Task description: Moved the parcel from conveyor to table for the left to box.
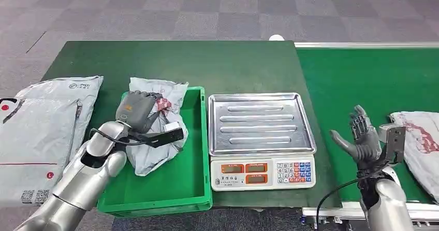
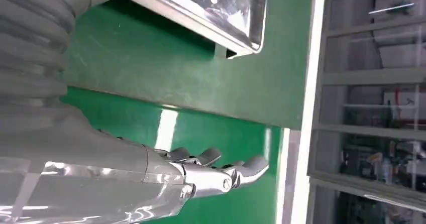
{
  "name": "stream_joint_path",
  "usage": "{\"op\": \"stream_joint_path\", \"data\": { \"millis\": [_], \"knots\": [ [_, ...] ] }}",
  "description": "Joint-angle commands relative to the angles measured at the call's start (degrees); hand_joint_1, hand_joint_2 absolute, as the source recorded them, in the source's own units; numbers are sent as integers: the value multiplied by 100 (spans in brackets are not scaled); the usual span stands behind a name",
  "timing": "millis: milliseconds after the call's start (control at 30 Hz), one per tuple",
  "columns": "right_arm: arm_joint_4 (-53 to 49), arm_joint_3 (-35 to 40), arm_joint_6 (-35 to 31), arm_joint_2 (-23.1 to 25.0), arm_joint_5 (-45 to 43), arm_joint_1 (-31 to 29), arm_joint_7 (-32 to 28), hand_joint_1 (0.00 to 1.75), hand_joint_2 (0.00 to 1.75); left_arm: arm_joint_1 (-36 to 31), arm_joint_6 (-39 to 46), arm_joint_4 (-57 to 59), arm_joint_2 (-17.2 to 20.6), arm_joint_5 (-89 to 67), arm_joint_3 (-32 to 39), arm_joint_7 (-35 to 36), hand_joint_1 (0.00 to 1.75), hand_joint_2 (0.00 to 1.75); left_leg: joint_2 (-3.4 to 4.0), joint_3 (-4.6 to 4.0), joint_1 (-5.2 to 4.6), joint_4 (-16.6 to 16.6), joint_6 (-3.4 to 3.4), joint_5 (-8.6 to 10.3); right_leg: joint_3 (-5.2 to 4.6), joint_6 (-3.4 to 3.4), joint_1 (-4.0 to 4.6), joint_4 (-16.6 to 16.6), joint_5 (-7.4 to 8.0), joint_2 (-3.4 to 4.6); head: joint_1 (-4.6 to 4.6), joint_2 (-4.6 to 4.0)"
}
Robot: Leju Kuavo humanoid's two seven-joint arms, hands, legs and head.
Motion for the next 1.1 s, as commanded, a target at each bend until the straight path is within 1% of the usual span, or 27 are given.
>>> {"op": "stream_joint_path", "data": {
  "millis": [33,67,100,200,267,300,400,500,533,667,700,733,767,800,833,867,900,933,967,1000,1100],
  "knots": [
    [-216,-374,17,132,-22,99,24,0,175,-80,-200,224,146,17,310,109,175,175,8,11,3,-3,-3,-2,10,-5,3,-6,1,8,0,0],
    [-186,-366,15,112,-17,80,28,0,175,-72,-117,277,95,104,386,56,54,175,8,20,4,-6,-4,-3,18,-7,5,-8,0,9,-2,0],
    [-102,-331,24,88,-6,21,41,0,175,-109,-87,371,31,170,436,35,0,175,13,27,7,-7,-5,-6,27,-9,8,-12,0,14,0,0],
    [110,-232,9,47,11,-125,44,0,175,-236,-41,583,-122,470,520,-106,0,175,8,19,2,-5,-3,-2,15,-7,3,-7,2,11,-2,0],
    [260,-82,-20,76,116,-256,26,0,175,-369,128,847,-364,922,680,-274,0,175,7,31,9,-7,-4,-3,32,-9,11,-16,3,8,-2,0],
    [387,21,-120,121,210,-401,13,0,175,-528,208,1131,-515,1106,696,-368,0,175,6,20,5,-3,-3,0,18,-6,6,-8,4,7,0,0],
    [423,65,-159,153,238,-474,21,0,175,-588,222,1205,-556,1110,668,-365,0,175,15,28,10,-3,-3,-2,27,-8,11,-14,7,17,0,0],
    [430,59,-147,133,231,-465,21,0,175,-581,241,1218,-546,1116,664,-373,0,175,8,21,6,-3,-2,0,22,-6,6,-9,6,10,-2,0],
    [438,53,-151,136,232,-470,21,0,175,-580,257,1233,-576,1215,708,-418,0,175,11,32,7,-7,-2,-2,35,-7,8,-16,6,13,0,0],
    [742,246,-227,66,362,-805,46,0,175,-926,39,1801,-942,2050,916,-567,0,175,11,19,6,3,-3,-2,21,-7,7,-5,6,13,0,0],
    [855,346,-283,45,461,-909,77,0,0,-978,105,1917,-1073,2330,1084,-518,0,175,13,25,7,2,-3,-4,28,-9,9,-7,6,15,0,0],
    [1016,439,-364,48,566,-1055,66,0,0,-1004,-104,2013,-1229,2947,1365,-635,0,175,13,13,5,6,-3,-1,14,-6,6,-2,8,15,0,0],
    [1172,537,-487,52,686,-1189,59,0,0,-1034,-211,2077,-1291,3256,1454,-694,0,175,16,20,7,3,-4,-1,20,-8,8,-7,9,18,0,0],
    [1442,582,-577,106,776,-1389,123,0,175,-1061,-337,2139,-1421,3756,1610,-886,0,175,14,10,5,5,-2,1,11,-5,6,-4,11,16,0,0],
    [1525,611,-634,119,837,-1450,149,0,175,-1065,-472,2144,-1500,4009,1690,-994,0,175,19,15,7,5,-2,0,17,-6,8,-6,12,21,0,0],
    [1769,689,-845,141,1080,-1600,188,0,0,-1064,-844,2134,-1678,4642,1834,-1300,0,175,27,26,10,1,-2,0,27,-7,11,-14,16,29,-2,0],
    [1923,650,-940,176,1156,-1686,247,0,0,-1117,-1146,2200,-1819,5037,1877,-1339,0,175,22,14,7,5,-1,0,14,-4,8,-6,15,23,0,0],
    [2053,662,-1190,157,1404,-1735,261,0,0,-1191,-1453,2322,-2000,5471,1873,-1357,0,175,24,21,8,2,-2,1,20,-7,9,-10,18,25,0,0],
    [2076,603,-1185,152,1422,-1718,256,0,0,-1244,-1565,2422,-2091,5632,1803,-1312,0,175,15,16,8,5,-3,2,19,-6,9,-8,17,16,-2,0],
    [2058,591,-1355,85,1591,-1655,225,0,0,-1318,-1806,2569,-2219,5885,1736,-1329,0,175,-4,19,7,4,0,5,29,-5,8,-11,14,-1,0,0],
    [1991,454,-1291,70,1652,-1600,209,0,0,-1394,-1663,2739,-2220,6021,1539,-1400,0,175,-20,17,4,7,3,7,30,-4,5,-9,11,-21,0,0]
  ]
}}
